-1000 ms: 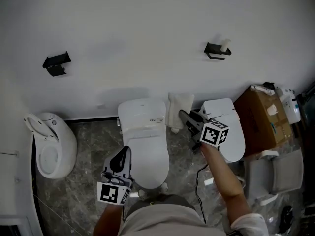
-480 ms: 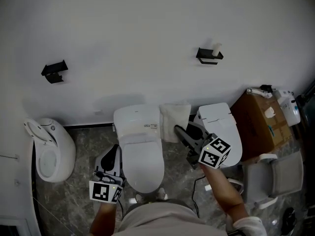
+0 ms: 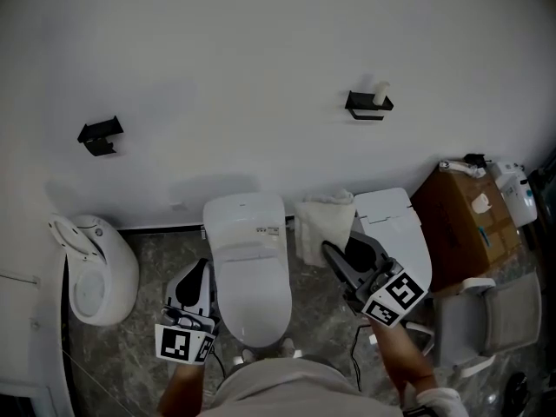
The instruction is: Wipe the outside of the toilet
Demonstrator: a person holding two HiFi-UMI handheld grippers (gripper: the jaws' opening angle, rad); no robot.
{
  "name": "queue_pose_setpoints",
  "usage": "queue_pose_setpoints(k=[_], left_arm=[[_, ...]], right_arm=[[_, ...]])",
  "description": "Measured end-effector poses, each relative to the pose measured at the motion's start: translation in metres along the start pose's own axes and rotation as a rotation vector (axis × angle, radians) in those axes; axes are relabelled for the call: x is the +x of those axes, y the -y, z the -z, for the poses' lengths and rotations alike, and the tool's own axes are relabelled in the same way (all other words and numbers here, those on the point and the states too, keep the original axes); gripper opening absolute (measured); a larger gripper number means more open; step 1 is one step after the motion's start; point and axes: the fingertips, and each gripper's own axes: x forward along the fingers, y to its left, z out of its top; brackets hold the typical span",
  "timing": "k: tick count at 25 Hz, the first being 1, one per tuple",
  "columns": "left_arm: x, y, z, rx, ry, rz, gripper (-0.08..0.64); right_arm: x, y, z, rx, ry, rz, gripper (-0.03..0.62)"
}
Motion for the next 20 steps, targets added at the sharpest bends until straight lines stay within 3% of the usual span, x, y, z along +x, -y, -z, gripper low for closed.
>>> queue_pose_setpoints(k=[9,15,20], left_arm=[[-0.019,-0.023,-0.008,0.024,-0.005,-0.106,0.018],[-0.023,-0.023,-0.009,0.032,-0.021,-0.126,0.017],[-0.028,-0.029,-0.012,0.041,-0.02,-0.148,0.017]], right_arm=[[-0.022,-0.003,-0.013,-0.089,0.019,-0.004,0.117],[-0.037,0.019,-0.007,-0.105,-0.001,0.064,0.117],[-0.048,0.026,0.004,-0.064,0.002,0.122,0.117]])
